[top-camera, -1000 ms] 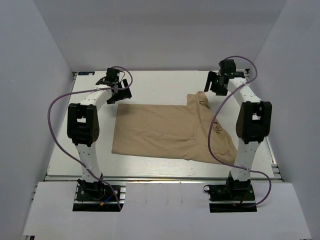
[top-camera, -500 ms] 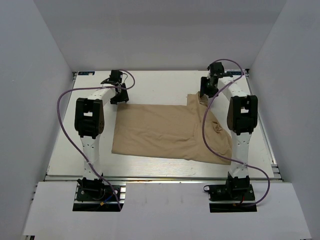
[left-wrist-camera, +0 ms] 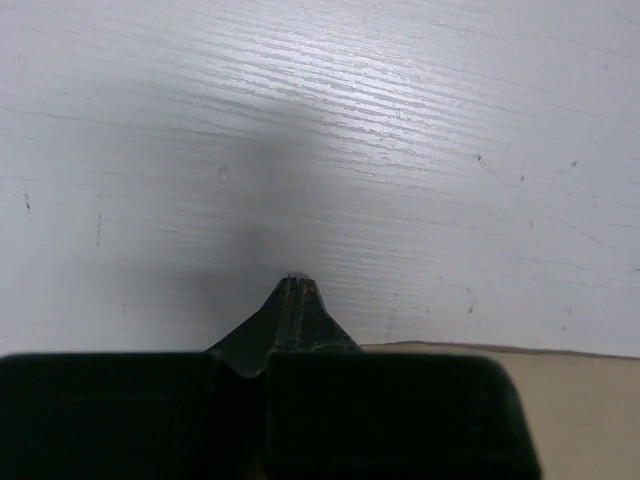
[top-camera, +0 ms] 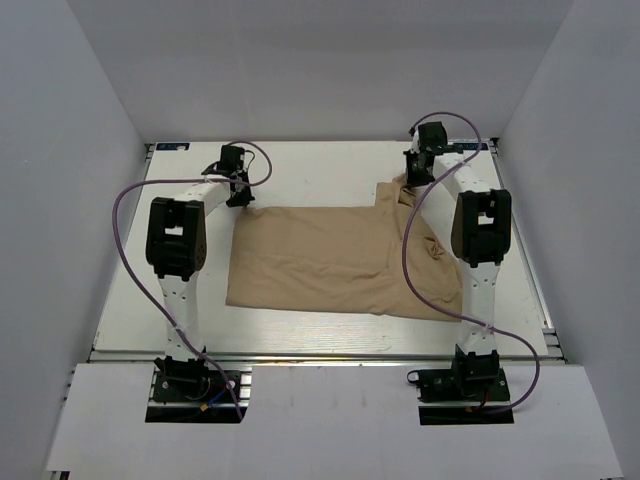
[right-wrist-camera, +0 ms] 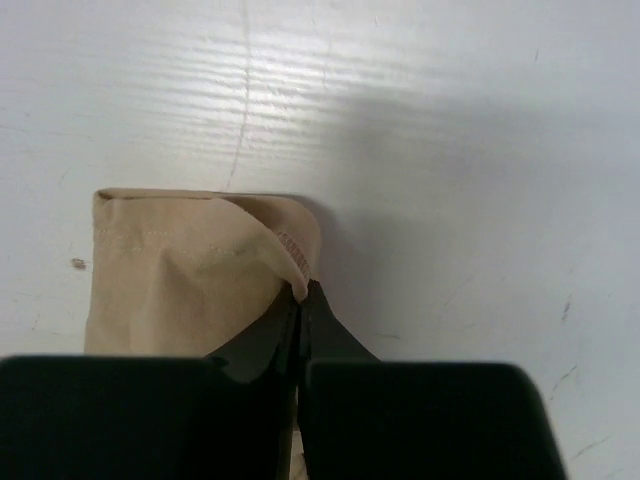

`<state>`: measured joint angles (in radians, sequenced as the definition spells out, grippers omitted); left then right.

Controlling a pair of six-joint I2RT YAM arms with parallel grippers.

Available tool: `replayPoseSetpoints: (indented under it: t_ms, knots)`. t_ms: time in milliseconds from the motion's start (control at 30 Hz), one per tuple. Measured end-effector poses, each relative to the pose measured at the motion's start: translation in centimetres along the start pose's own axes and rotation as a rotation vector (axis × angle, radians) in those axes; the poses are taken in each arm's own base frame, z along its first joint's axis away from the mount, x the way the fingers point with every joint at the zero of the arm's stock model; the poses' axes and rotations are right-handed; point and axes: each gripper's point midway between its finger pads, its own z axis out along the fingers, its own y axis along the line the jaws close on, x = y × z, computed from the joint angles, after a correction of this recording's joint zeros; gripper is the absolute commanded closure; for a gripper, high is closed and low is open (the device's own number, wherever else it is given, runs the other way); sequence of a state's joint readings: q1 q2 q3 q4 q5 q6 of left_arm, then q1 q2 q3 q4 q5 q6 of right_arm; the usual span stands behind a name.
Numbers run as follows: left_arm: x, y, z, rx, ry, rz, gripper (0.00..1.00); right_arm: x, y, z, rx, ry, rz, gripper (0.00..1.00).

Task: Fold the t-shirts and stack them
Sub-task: Grap the side of the flattened tshirt furthest away from the robot with both arms

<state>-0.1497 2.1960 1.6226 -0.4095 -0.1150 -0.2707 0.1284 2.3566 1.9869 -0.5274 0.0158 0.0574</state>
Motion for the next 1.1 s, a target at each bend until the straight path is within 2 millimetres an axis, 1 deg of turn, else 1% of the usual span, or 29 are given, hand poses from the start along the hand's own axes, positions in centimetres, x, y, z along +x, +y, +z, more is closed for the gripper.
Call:
replayPoseSetpoints:
  t_ms: [100, 167, 300, 433, 533, 633, 767, 833, 900, 933, 967, 1033, 1067, 1100]
  knots:
    - [0.0, 0.0, -0.1, 0.006, -0.010, -0.001, 1.00, -1.7, 0.1, -0.4, -0.020, -0.062, -0.096, 1.00]
    - [0.0, 0.0, -0.1, 0.008, -0.016, -0.002, 1.00, -3.2, 0.4, -1.2, -0.047, -0.114, -0.165, 1.00]
    - [0.1, -0.1, -0.3, 0.020, -0.026, -0.003, 1.00, -6.4, 1.7, -3.9, -0.116, -0.231, -0.354, 1.00]
    - [-0.1, -0.3, -0.6, 0.032, -0.036, -0.004, 1.00, -8.5, 2.5, -6.4, -0.130, -0.317, -0.468, 1.00]
    - [-0.8, -0.5, -1.7, 0.050, -0.076, -0.004, 1.00, -8.5, 2.6, -7.4, -0.127, -0.341, -0.504, 1.00]
    - [-1.4, -0.7, -3.8, 0.083, -0.120, -0.002, 1.00, -6.7, 2.5, -7.6, -0.135, -0.324, -0.521, 1.00]
    - [-2.5, -1.1, -7.4, 0.123, -0.208, 0.004, 1.00, -4.1, 2.5, -7.7, -0.152, -0.300, -0.528, 1.00]
    - [-3.2, -1.3, -8.9, 0.142, -0.247, 0.007, 1.00, -3.6, 2.5, -7.6, -0.155, -0.294, -0.528, 1.00]
    - [-4.0, -1.5, -9.6, 0.155, -0.281, 0.006, 1.00, -4.0, 2.4, -7.6, -0.148, -0.297, -0.524, 1.00]
    - [-4.3, -1.6, -9.7, 0.159, -0.293, 0.005, 1.00, -4.5, 2.3, -7.5, -0.134, -0.304, -0.522, 1.00]
    - [-4.4, -1.7, -9.6, 0.161, -0.297, 0.005, 1.00, -5.2, 2.1, -7.3, -0.118, -0.312, -0.511, 1.00]
    - [-4.3, -1.6, -9.2, 0.155, -0.294, 0.004, 1.00, -7.7, 1.6, -6.8, -0.068, -0.358, -0.479, 0.99]
    - [-4.2, -1.5, -8.8, 0.149, -0.289, 0.004, 1.00, -8.6, 1.4, -6.4, -0.047, -0.377, -0.469, 0.94]
    - [-4.2, -1.5, -8.3, 0.141, -0.278, 0.004, 1.00, -9.7, 1.0, -5.9, -0.021, -0.399, -0.463, 0.75]
